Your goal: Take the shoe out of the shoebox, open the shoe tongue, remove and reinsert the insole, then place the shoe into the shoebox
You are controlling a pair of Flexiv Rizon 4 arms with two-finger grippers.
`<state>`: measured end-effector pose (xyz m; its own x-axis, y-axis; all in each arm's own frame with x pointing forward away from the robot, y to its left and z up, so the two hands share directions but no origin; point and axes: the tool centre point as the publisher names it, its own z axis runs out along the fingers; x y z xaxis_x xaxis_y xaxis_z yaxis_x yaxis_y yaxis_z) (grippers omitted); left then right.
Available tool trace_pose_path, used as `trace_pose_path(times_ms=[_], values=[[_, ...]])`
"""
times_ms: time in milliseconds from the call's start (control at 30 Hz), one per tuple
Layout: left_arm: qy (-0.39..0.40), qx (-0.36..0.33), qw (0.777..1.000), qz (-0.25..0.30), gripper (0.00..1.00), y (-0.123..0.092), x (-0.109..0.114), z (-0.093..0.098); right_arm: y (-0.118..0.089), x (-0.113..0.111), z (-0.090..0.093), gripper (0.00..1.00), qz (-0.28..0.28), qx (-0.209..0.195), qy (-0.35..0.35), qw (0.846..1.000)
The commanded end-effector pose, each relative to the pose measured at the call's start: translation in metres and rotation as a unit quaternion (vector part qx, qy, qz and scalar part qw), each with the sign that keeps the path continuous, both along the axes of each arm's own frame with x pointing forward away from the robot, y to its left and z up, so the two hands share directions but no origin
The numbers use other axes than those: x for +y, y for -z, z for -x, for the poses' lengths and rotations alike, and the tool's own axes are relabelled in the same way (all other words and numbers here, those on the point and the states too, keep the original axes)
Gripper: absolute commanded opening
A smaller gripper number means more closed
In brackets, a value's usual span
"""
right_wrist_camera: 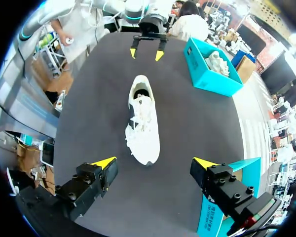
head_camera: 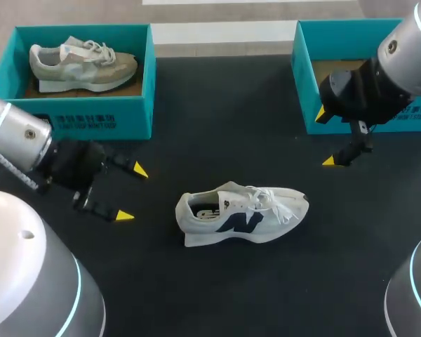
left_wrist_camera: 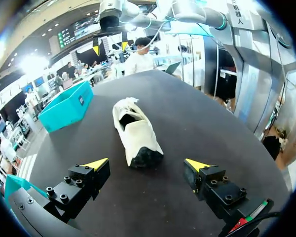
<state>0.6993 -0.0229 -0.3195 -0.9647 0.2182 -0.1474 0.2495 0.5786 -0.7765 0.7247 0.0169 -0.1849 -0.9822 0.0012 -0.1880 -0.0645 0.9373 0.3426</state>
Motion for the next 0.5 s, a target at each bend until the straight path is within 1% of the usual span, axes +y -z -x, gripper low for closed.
trace_pose_path(times_ms=[33, 167, 300, 500], values=[[-0.037, -0.001, 0.999, 0.033, 1.00, 0.024, -0.005, 0.003, 0.001, 0.001, -0.001, 1.00, 0.001, 0.001, 0.000, 1.000], [-0.050, 0.000, 0.998, 0.046, 1.00, 0.037, -0.009, 0.004, 0.001, 0.001, -0.001, 1.00, 0.001, 0.001, 0.000, 1.000], [-0.062, 0.011, 0.997, 0.049, 1.00, 0.055, -0.015, 0.006, 0.001, 0.001, -0.001, 1.00, 0.001, 0.001, 0.000, 1.000], [-0.107, 0.028, 0.991, 0.075, 1.00, 0.066, -0.022, 0.004, 0.001, 0.001, -0.001, 1.00, 0.001, 0.001, 0.000, 1.000]])
